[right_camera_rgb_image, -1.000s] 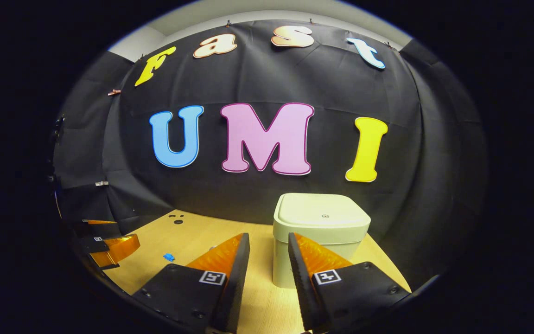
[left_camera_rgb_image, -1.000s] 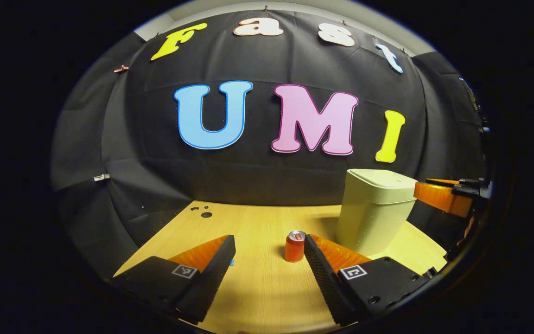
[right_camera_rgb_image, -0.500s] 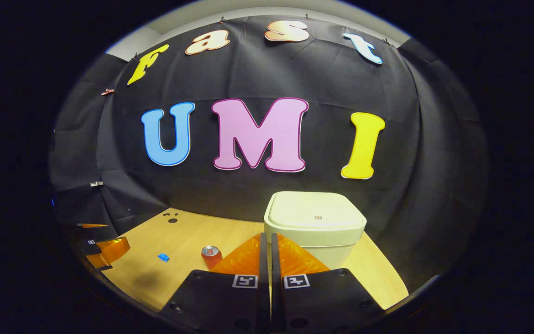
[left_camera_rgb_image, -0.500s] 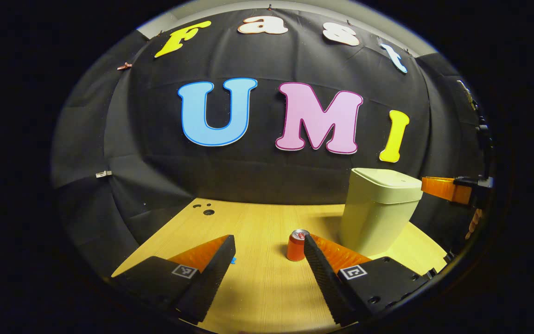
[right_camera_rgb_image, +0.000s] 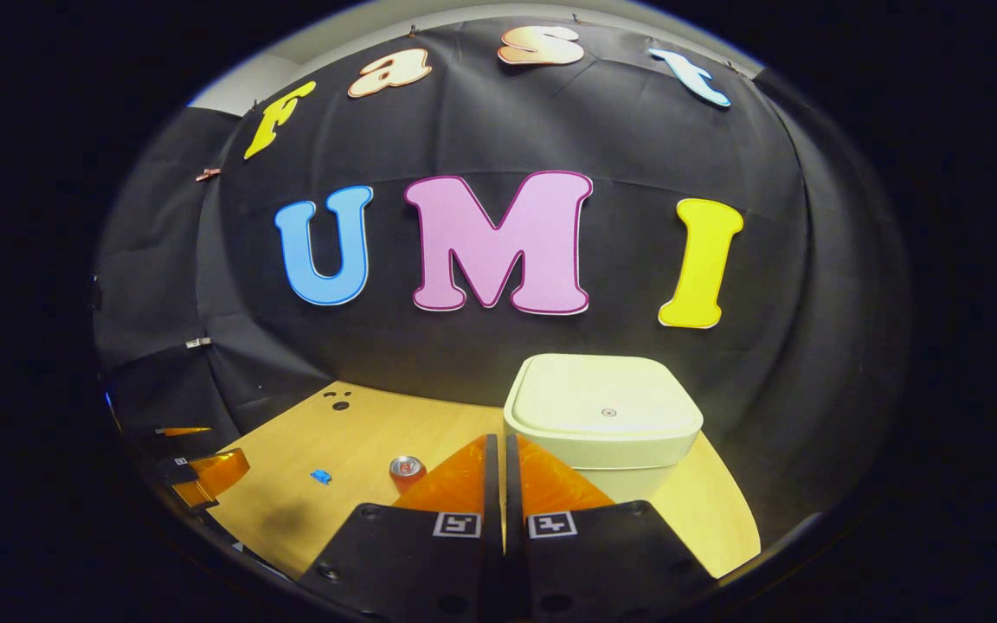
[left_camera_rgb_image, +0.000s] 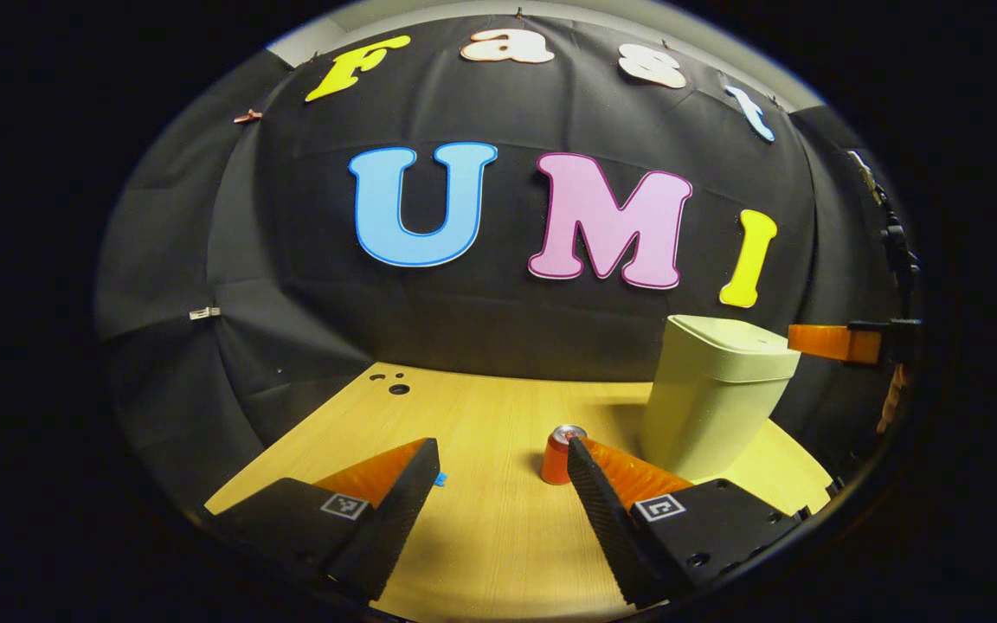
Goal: Press the lid of the desktop garbage bin to open it, pick up the crumpled paper on the desktop and throw it into the bin, then pick up the pop can on the desktop and drop it into the bin, and finally close the garbage bin lid.
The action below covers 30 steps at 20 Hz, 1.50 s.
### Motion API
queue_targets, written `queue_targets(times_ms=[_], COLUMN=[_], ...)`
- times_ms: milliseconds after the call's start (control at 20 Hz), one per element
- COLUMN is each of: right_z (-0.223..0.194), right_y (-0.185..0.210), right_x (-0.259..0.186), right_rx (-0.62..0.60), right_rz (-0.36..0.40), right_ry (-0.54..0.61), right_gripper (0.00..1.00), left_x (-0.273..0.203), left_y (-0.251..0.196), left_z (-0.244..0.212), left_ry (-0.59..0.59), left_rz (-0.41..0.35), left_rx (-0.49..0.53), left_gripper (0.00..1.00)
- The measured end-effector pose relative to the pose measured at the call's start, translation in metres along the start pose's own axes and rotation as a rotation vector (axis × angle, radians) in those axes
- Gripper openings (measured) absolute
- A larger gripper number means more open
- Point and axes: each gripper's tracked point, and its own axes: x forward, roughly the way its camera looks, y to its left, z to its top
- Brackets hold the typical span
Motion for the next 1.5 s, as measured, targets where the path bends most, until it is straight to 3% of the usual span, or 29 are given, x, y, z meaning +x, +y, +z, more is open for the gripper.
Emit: queue_targets(times_ms=[500,1050,1500], right_z=[0.022,-0.014,-0.016], right_y=[-0.07,-0.093,-0.097], right_x=[0.056,0.097,0.099], right_rx=[0.021,-0.008,-0.01], right_rz=[-0.085,-0.075,-0.055], right_ry=[0.011,0.093,0.091], right_gripper=[0.05,0.05,0.05], left_x=[-0.01,-0.024,-0.013], left_y=[0.015,0.019,-0.009], left_z=[-0.003,-0.014,-0.015], left_ry=[0.014,0.04,0.058], left_rz=[0.112,0.253,0.244], left_rx=[-0.012,-0.018,0.01], left_gripper=[0.96,0.96,0.95])
